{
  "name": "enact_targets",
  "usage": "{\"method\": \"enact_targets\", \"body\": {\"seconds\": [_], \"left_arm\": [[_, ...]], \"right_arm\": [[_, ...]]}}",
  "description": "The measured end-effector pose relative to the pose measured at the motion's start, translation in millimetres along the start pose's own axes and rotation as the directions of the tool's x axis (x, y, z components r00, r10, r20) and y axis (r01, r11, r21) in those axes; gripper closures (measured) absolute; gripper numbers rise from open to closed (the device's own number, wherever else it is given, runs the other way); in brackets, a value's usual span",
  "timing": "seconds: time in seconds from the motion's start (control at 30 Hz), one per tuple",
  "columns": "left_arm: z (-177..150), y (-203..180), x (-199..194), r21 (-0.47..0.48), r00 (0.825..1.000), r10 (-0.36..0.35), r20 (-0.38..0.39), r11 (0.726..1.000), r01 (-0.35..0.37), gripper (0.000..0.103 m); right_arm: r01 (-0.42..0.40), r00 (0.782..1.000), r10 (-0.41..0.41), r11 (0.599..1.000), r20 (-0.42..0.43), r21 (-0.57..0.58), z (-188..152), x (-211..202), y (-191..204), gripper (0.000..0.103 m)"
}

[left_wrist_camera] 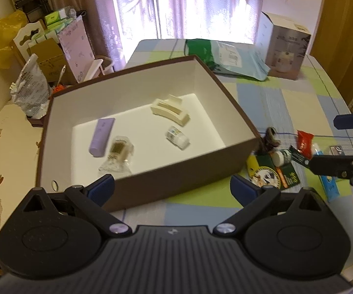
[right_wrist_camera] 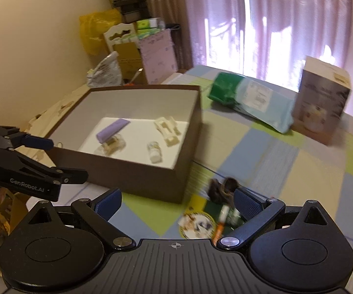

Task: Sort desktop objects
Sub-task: 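Withdraw both tools from the box toward the items on the tablecloth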

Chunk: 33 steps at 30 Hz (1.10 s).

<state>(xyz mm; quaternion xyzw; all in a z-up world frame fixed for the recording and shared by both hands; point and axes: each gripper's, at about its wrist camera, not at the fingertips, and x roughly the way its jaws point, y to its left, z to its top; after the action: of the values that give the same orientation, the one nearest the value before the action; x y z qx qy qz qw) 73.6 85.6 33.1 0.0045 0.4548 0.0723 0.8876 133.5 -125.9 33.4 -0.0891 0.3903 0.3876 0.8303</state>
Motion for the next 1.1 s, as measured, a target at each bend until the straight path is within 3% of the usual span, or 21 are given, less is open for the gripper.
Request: {"method": "enact_targets", "body": {"seconds": [0.6, 1.1], "left_arm": [[-20, -57, 18, 0.087, 0.991, -0.118, -0.057, 0.989, 0.122, 0.004], [-15, -112, 51, 0.181, 0.975, -0.199, -0.102, 0.96, 0.215, 0.009]], "right_arm": [[0.178, 0.983, -0.165, 0.959, -0.077, 0.219, -69, -41, -70, 0.001], [0.283, 0.957, -0.245, 0.905, -0.154, 0.317, -99, -44, -125, 0.001]]}}
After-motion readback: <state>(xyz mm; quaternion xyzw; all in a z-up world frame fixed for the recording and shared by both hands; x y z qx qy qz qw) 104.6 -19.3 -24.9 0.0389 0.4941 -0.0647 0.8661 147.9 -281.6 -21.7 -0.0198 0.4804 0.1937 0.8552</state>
